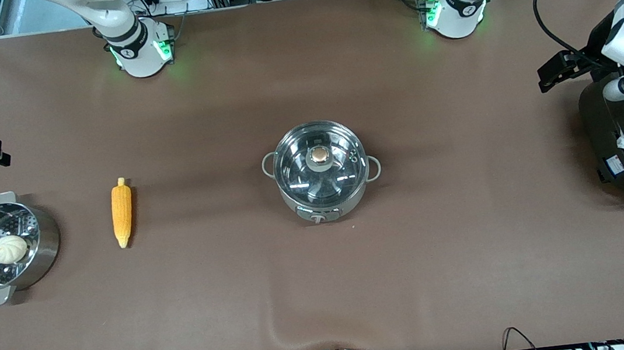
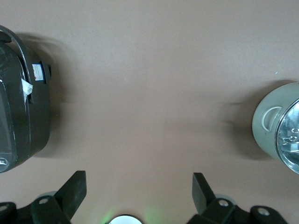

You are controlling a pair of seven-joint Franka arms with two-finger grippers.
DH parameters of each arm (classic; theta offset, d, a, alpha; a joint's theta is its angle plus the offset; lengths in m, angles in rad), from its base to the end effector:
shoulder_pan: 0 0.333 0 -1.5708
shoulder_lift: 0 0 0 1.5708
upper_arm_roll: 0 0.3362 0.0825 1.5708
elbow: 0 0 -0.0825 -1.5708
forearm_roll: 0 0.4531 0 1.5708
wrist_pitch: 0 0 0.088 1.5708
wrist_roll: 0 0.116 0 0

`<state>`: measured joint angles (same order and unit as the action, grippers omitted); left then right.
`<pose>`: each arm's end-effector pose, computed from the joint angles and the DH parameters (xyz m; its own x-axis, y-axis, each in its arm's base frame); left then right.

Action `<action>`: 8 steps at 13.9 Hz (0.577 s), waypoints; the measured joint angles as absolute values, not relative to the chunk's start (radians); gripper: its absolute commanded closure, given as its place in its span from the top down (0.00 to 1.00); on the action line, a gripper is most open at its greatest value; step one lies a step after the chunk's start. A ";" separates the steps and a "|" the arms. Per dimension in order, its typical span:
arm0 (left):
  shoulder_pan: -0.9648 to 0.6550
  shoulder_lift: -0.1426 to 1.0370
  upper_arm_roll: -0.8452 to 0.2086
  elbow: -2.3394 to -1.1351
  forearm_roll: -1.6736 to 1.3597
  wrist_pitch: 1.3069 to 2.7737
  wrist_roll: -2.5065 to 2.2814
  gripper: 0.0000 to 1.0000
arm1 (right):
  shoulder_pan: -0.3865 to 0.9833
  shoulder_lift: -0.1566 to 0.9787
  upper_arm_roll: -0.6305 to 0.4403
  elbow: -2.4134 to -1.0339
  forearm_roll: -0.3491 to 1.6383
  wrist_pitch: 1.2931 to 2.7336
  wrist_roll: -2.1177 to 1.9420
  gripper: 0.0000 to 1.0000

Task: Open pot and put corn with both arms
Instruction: 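Reach the right gripper down and grasp the yellow corn cob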

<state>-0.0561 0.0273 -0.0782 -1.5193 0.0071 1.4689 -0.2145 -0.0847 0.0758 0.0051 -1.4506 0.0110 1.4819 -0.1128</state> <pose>0.6159 -0.0817 0.6378 0.9939 0.0811 -0.0747 0.0797 -0.9966 -0.0214 0.6375 -0.0496 0.6447 0.9985 0.0342 -0.0429 0.0336 -0.9993 -0.0163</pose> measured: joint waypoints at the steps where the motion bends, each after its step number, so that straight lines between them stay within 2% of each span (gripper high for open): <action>1: -0.056 0.027 -0.079 -1.519 0.007 1.469 -0.214 1.00 | -0.085 0.076 0.005 -1.451 0.011 1.482 -0.113 1.00; 8: -0.095 0.054 -0.084 -1.519 -0.006 1.465 -0.211 1.00 | -0.087 0.076 0.004 -1.451 0.011 1.502 -0.113 1.00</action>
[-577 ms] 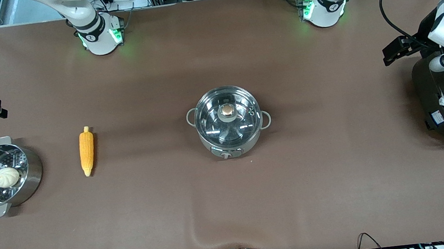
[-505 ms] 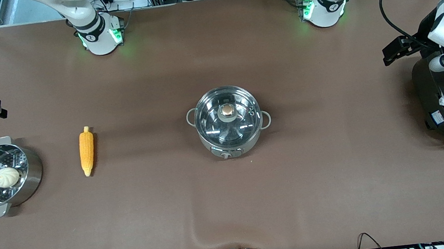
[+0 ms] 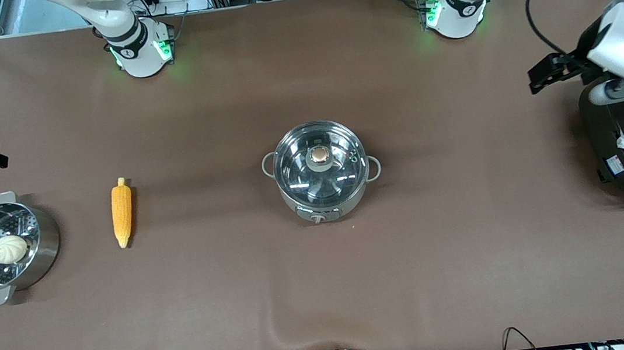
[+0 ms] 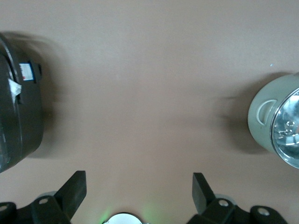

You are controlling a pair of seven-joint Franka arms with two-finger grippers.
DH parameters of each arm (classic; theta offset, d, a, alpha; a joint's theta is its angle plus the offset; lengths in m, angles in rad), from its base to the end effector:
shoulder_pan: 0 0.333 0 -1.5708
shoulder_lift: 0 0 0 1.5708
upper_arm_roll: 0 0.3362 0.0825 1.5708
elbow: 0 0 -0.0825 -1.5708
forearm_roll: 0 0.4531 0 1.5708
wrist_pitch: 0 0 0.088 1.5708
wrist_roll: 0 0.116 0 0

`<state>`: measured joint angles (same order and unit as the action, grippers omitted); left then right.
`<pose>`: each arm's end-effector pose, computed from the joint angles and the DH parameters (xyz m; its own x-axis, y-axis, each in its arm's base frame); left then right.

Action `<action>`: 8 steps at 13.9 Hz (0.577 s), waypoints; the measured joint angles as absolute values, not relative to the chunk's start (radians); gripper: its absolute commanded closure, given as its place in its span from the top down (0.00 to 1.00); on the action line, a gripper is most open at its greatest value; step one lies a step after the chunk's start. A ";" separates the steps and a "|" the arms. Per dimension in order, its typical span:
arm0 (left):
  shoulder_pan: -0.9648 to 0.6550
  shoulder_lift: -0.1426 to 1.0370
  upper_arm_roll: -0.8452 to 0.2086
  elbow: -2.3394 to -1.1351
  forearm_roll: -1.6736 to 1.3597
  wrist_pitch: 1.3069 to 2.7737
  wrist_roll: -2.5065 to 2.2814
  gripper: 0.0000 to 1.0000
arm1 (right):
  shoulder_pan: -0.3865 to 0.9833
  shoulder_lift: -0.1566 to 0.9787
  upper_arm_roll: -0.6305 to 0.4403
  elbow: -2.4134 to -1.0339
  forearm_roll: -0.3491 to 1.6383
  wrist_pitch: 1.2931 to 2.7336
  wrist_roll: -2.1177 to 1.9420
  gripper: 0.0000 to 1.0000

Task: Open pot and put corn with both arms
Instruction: 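Reach the right gripper down and grasp the yellow corn cob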

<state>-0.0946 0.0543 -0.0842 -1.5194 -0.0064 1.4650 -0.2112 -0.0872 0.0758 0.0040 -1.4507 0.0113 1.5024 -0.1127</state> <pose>0.6189 -0.1112 0.6207 0.9936 0.0324 -0.1082 0.0313 -0.9994 -0.0120 0.6398 -0.0521 0.6464 0.9993 0.0303 -0.0226 0.0300 -0.9994 -0.0142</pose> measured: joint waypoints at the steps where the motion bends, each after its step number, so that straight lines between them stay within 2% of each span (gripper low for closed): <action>1: -0.123 0.069 -0.085 -1.519 -0.007 1.465 -0.211 1.00 | -0.087 0.076 0.004 -1.452 0.012 1.505 -0.112 1.00; 4: -0.241 0.127 -0.088 -1.518 -0.010 1.514 -0.304 1.00 | -0.085 0.095 0.007 -1.484 0.015 1.540 -0.110 1.00; 8: -0.402 0.212 -0.090 -1.514 -0.013 1.617 -0.593 1.00 | -0.086 0.126 0.006 -1.609 0.023 1.680 -0.110 1.00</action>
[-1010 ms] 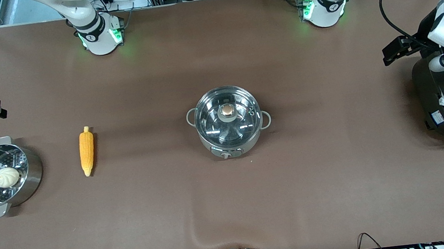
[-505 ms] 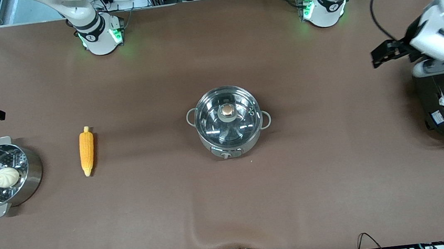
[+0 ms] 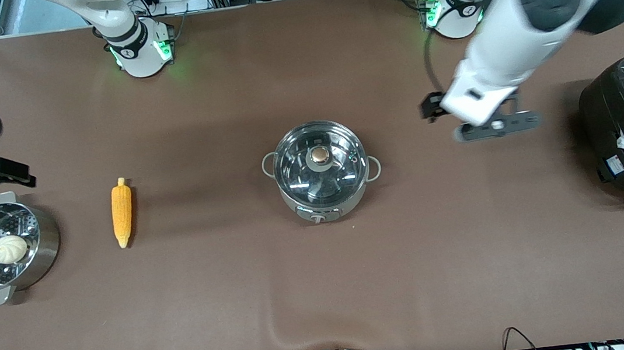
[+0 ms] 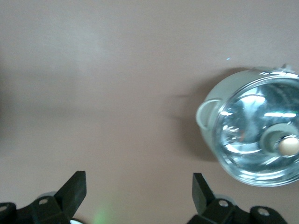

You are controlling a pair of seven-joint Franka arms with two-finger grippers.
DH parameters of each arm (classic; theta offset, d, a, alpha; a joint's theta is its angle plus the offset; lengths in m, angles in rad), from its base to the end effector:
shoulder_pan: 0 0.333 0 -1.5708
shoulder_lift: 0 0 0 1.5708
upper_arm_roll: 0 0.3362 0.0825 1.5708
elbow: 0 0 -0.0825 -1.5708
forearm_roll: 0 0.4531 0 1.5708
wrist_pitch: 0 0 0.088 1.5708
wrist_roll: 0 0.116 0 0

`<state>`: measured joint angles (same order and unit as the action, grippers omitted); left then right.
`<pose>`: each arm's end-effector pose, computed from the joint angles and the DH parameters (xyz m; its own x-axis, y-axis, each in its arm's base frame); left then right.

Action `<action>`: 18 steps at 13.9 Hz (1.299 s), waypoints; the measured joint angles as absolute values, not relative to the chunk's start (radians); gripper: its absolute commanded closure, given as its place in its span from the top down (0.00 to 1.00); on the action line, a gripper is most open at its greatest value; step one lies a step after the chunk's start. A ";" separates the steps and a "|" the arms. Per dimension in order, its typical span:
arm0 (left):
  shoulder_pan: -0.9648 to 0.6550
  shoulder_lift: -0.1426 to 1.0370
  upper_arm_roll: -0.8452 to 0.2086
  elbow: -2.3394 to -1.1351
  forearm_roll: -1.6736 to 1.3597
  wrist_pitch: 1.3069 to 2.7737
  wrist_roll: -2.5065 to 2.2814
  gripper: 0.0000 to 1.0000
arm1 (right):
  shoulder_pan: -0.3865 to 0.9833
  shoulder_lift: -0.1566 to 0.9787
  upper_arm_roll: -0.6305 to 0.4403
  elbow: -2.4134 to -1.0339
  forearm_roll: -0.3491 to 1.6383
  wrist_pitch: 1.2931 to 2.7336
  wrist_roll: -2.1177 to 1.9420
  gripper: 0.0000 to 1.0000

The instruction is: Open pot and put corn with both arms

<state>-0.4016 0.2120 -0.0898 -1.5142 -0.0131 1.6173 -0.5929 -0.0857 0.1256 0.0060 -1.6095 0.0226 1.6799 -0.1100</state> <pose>0.6070 -0.3207 0.5314 0.9887 0.1048 -0.1072 0.1017 -0.9942 -0.0339 0.6640 -0.0508 0.5428 0.9982 0.0279 -0.0523 0.0264 -0.9992 -0.0290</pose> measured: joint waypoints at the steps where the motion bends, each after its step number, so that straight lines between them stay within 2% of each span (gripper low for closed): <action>1: -0.437 0.231 -0.090 -1.513 -0.014 1.650 -0.650 1.00 | -0.084 0.129 0.007 -1.651 0.023 1.736 -0.110 1.00; 8: -0.648 0.426 -0.087 -1.487 -0.015 1.921 -1.017 1.00 | -0.104 0.185 0.003 -2.020 0.023 2.202 -0.107 1.00; 11: -0.689 0.518 -0.084 -1.432 -0.015 1.947 -1.080 1.00 | -0.104 0.264 0.004 -2.125 0.024 2.403 -0.107 1.00; 14: -0.695 0.554 -0.084 -1.408 -0.015 1.969 -1.080 1.00 | -0.093 0.362 0.007 -2.207 0.024 2.636 -0.107 1.00; 16: -0.704 0.566 -0.083 -1.406 -0.015 1.982 -1.080 0.98 | -0.078 0.424 0.008 -2.211 0.024 2.695 -0.106 1.00; 18: -0.711 0.580 -0.081 -1.404 -0.015 1.985 -1.081 0.94 | -0.078 0.441 0.008 -2.213 0.024 2.697 -0.106 0.88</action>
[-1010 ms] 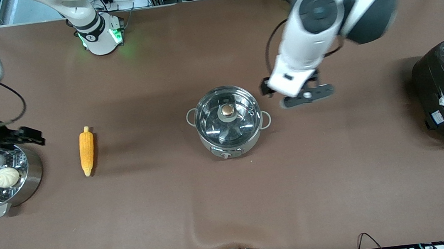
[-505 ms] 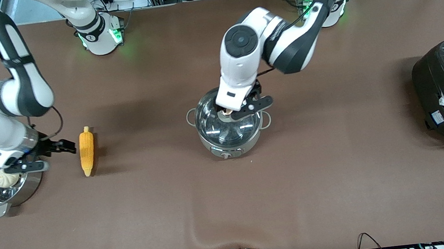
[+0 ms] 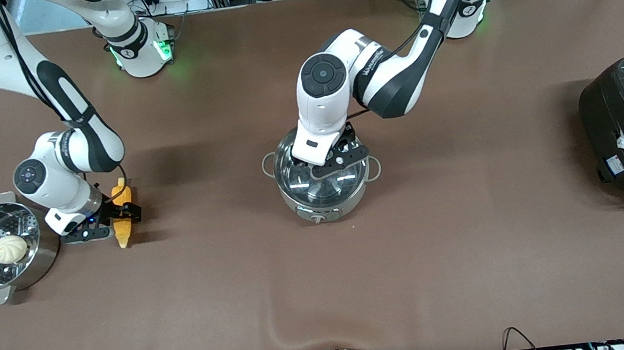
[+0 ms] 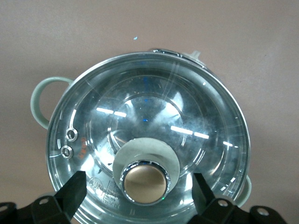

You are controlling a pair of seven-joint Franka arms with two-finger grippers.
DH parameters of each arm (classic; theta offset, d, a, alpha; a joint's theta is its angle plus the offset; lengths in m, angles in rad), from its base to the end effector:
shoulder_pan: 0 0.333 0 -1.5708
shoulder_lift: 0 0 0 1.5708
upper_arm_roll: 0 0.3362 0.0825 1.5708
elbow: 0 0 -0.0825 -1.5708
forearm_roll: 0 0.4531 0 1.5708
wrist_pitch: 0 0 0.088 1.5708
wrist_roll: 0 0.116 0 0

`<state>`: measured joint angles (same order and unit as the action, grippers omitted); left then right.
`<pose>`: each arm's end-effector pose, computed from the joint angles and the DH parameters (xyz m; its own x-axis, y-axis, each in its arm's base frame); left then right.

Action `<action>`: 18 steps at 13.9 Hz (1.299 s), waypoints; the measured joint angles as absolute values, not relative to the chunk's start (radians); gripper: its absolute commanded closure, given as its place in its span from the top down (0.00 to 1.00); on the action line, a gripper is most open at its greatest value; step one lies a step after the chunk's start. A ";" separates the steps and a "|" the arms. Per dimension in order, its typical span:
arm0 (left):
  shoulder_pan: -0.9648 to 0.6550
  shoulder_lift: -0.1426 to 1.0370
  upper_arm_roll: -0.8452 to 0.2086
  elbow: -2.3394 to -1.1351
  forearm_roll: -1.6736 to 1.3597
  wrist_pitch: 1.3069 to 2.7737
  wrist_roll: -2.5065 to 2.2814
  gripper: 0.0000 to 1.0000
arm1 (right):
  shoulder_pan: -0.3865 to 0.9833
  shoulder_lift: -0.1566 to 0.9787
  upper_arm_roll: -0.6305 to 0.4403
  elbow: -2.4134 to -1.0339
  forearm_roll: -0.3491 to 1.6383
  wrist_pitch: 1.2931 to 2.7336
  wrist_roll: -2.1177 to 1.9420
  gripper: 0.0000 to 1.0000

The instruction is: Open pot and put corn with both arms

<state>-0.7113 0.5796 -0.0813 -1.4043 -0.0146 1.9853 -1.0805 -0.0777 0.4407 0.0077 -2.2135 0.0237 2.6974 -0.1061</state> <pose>0.5613 -0.5551 0.3481 0.9523 0.3012 -0.0498 0.3028 -0.9526 0.0295 0.5946 -0.0422 0.1281 0.9989 0.0139 0.0443 0.0143 -0.9998 -0.0098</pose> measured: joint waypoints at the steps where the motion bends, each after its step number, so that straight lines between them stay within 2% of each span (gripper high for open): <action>1: -0.713 0.586 -0.081 -1.404 -0.015 1.987 -1.081 0.89 | -0.079 0.440 0.007 -2.214 0.024 2.696 -0.106 0.83; 4: -0.720 0.598 -0.081 -1.402 -0.015 1.989 -1.081 0.75 | -0.087 0.424 0.004 -2.214 0.024 2.643 -0.106 0.45; 6: -0.720 0.600 -0.081 -1.402 -0.015 1.990 -1.080 0.63 | -0.088 0.405 0.004 -2.214 0.024 2.598 -0.105 0.25; 7: -0.720 0.601 -0.080 -1.402 -0.015 1.990 -1.080 0.52 | -0.089 0.399 0.004 -2.214 0.024 2.587 -0.105 0.12; 8: -0.720 0.603 -0.080 -1.402 -0.015 1.990 -1.080 0.27 | -0.089 0.395 0.004 -2.214 0.024 2.572 -0.104 0.00; 9: -0.721 0.605 -0.080 -1.401 -0.015 1.991 -1.080 0.04 | -0.089 0.391 0.004 -2.213 0.025 2.560 -0.103 0.00; 10: -0.722 0.606 -0.080 -1.399 -0.014 1.996 -1.079 0.00 | -0.089 0.384 0.004 -2.212 0.025 2.551 -0.099 0.00; 12: -0.723 0.606 -0.080 -1.399 -0.012 1.996 -1.079 0.00 | -0.087 0.354 0.005 -2.194 0.025 2.504 -0.090 0.00; 13: -0.724 0.606 -0.079 -1.399 -0.011 1.996 -1.079 0.00 | -0.082 0.331 0.008 -2.163 0.025 2.435 -0.089 0.00; 18: -0.707 0.583 -0.074 -1.381 -0.011 1.966 -1.076 0.00 | -0.044 0.225 0.019 -1.863 0.037 1.905 -0.069 0.00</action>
